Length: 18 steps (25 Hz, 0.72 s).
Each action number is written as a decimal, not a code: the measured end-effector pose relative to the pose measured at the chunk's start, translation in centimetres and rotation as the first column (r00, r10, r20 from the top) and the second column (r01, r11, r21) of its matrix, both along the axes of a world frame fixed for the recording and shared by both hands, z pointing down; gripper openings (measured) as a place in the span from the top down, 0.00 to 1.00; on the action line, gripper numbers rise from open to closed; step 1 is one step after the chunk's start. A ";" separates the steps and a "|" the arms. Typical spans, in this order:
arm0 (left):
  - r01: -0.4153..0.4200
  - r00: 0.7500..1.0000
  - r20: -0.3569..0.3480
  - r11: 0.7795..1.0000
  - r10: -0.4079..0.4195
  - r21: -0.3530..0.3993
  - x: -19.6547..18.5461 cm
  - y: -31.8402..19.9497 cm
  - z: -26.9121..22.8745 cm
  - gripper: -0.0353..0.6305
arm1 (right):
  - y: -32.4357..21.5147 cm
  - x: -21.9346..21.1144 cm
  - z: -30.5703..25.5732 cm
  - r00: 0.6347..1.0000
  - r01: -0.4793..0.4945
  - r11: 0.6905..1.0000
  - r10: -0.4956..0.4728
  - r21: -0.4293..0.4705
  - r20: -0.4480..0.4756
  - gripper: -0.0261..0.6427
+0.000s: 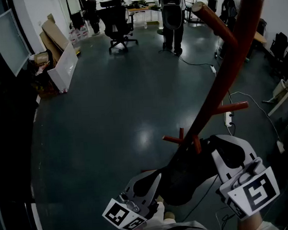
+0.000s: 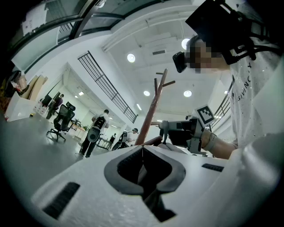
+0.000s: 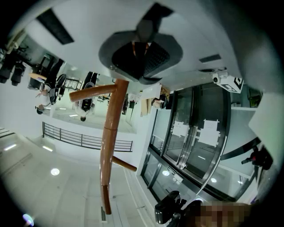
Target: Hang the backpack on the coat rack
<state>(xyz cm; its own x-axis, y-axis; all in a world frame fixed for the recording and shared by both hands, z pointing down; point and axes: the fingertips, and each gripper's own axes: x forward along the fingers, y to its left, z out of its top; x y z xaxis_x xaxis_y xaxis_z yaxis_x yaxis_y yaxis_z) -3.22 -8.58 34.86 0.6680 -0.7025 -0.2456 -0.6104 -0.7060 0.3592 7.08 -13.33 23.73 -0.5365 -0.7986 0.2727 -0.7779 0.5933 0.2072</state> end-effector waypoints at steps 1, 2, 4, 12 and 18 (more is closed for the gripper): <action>-0.002 1.000 -0.001 1.000 0.002 -0.001 -0.1 -0.5 0.1 0.93 | -0.5 -0.2 0.3 1.000 0.003 1.000 -0.003 -0.005 -0.006 0.92; -0.003 1.000 -0.001 1.000 0.003 -0.001 -0.1 -0.9 0.2 0.93 | -1.0 -0.3 0.6 1.000 0.005 1.000 -0.005 -0.012 -0.011 0.92; -0.007 1.000 -0.001 1.000 0.007 -0.001 -0.2 -1.6 0.4 0.93 | -1.7 -0.5 1.3 1.000 0.006 1.000 -0.007 -0.029 -0.018 0.92; -0.014 1.000 0.000 1.000 0.014 0.013 -0.1 -3.6 0.7 0.93 | -3.5 0.1 3.6 0.999 0.001 0.996 -0.004 -0.087 -0.040 0.91; -0.012 1.000 0.000 1.000 0.012 0.000 -0.2 -5.0 0.6 0.93 | -4.3 0.4 5.4 0.998 -0.022 0.983 0.011 -0.183 -0.064 0.91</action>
<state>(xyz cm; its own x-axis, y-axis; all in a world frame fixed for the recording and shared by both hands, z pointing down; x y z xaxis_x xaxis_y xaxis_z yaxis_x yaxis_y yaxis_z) -3.46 -13.61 35.42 0.6762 -0.6945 -0.2456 -0.6019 -0.7131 0.3594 7.49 -17.67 29.15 -0.5007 -0.7407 0.4479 -0.7769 0.6128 0.1448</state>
